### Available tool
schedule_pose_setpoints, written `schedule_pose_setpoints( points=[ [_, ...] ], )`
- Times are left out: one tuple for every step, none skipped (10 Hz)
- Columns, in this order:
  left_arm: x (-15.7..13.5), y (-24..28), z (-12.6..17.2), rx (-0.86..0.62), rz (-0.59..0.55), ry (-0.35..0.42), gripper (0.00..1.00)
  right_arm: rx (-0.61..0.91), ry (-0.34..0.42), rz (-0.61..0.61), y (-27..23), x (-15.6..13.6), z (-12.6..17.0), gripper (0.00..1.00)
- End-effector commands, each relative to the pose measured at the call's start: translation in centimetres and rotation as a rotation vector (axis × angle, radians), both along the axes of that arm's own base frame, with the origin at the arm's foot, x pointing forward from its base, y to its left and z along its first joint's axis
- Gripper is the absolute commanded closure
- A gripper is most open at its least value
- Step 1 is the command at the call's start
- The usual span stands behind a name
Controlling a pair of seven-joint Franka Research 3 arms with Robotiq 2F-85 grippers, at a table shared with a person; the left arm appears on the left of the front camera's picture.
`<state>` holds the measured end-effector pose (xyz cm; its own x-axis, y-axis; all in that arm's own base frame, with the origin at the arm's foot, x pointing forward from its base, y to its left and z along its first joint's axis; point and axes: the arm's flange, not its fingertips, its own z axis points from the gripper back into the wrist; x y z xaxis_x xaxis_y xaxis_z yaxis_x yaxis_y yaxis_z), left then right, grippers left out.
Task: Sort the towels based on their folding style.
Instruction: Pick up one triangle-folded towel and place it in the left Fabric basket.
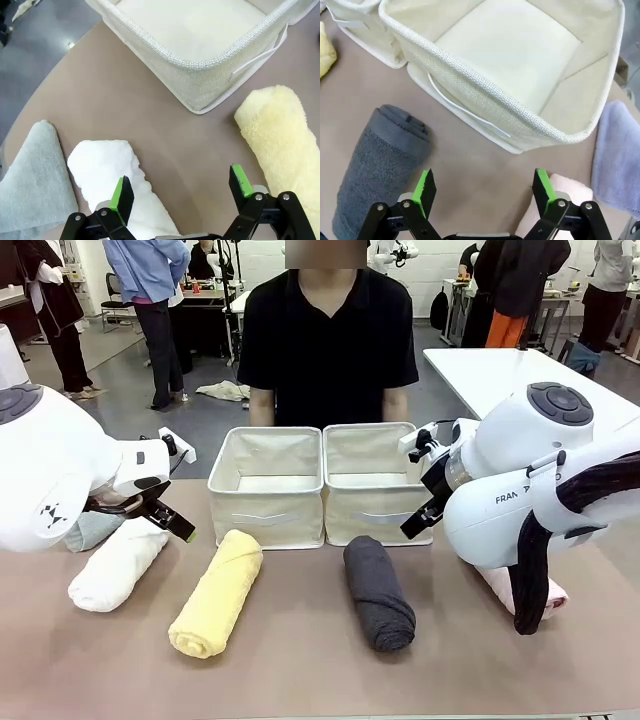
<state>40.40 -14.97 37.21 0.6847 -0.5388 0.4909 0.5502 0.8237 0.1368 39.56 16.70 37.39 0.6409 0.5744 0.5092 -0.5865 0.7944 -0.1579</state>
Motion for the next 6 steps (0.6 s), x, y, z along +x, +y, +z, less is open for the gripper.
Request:
schedule_pose_setpoints(
  points=[
    [0.0, 0.0, 0.0, 0.0, 0.0, 0.0, 0.0, 0.0, 0.0, 0.0, 0.0, 0.0, 0.0, 0.0],
    [0.0, 0.0, 0.0, 0.0, 0.0, 0.0, 0.0, 0.0, 0.0, 0.0, 0.0, 0.0, 0.0, 0.0],
    [0.0, 0.0, 0.0, 0.0, 0.0, 0.0, 0.0, 0.0, 0.0, 0.0, 0.0, 0.0, 0.0, 0.0],
    [0.0, 0.0, 0.0, 0.0, 0.0, 0.0, 0.0, 0.0, 0.0, 0.0, 0.0, 0.0, 0.0, 0.0],
    [0.0, 0.0, 0.0, 0.0, 0.0, 0.0, 0.0, 0.0, 0.0, 0.0, 0.0, 0.0, 0.0, 0.0],
    [0.0, 0.0, 0.0, 0.0, 0.0, 0.0, 0.0, 0.0, 0.0, 0.0, 0.0, 0.0, 0.0, 0.0]
  ],
)
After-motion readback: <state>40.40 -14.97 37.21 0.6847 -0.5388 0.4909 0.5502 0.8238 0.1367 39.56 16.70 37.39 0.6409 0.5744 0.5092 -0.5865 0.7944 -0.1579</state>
